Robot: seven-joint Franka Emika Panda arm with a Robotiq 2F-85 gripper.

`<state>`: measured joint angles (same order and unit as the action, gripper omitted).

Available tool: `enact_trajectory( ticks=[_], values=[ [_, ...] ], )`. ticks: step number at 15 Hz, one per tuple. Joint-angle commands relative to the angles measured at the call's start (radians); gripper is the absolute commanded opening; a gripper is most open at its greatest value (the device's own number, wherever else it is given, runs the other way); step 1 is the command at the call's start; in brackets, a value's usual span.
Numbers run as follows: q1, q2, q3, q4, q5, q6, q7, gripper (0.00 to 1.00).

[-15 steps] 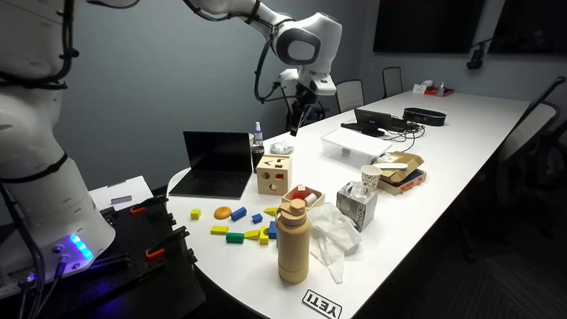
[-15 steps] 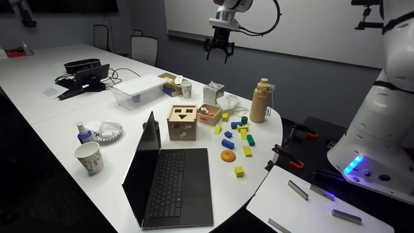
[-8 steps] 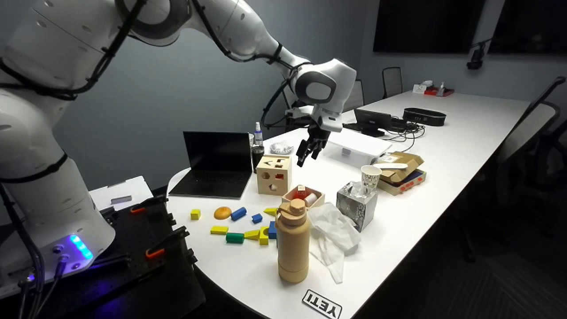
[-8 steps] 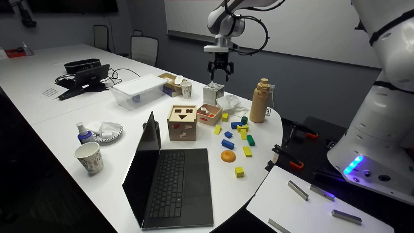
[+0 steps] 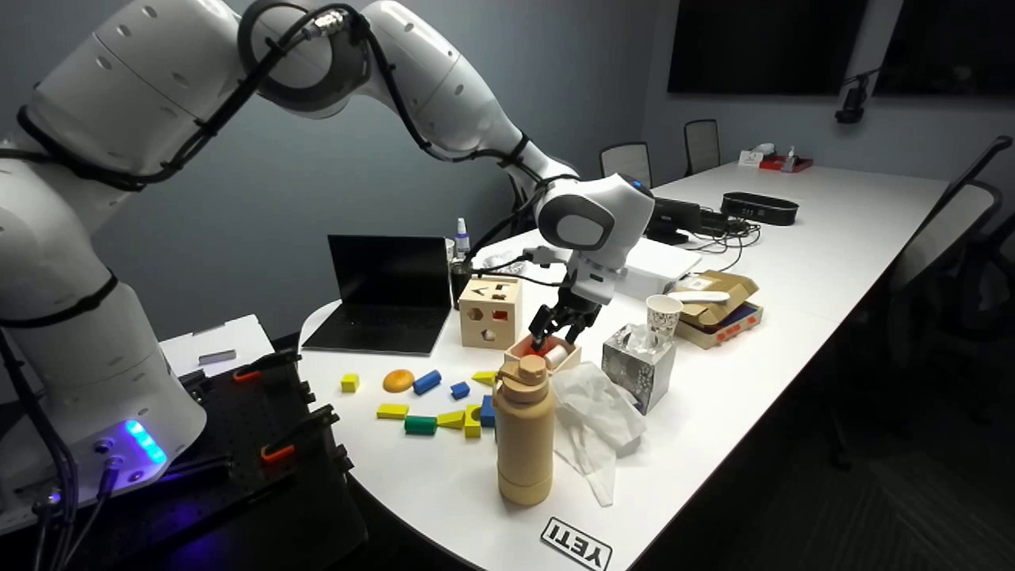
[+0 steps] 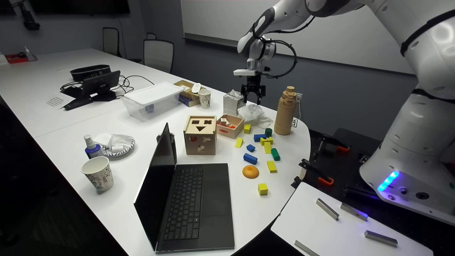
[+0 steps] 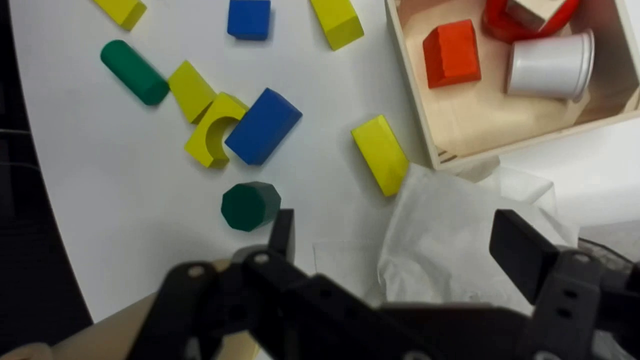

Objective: Use one white napkin to wipe the laptop.

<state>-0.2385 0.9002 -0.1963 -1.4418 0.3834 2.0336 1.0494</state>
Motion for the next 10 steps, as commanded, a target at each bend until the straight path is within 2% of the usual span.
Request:
enact_trajectory(
  ticks=[1, 7, 10],
  values=[
    [-0.023, 0.075, 0.004, 0.053, 0.019, 0.044, 0.046, 1.00],
    [-0.020, 0.185, -0.004, 0.125, -0.003, 0.164, 0.115, 1.00],
    [-0.016, 0.229, -0.002, 0.168, -0.015, 0.176, 0.143, 1.00]
  ],
)
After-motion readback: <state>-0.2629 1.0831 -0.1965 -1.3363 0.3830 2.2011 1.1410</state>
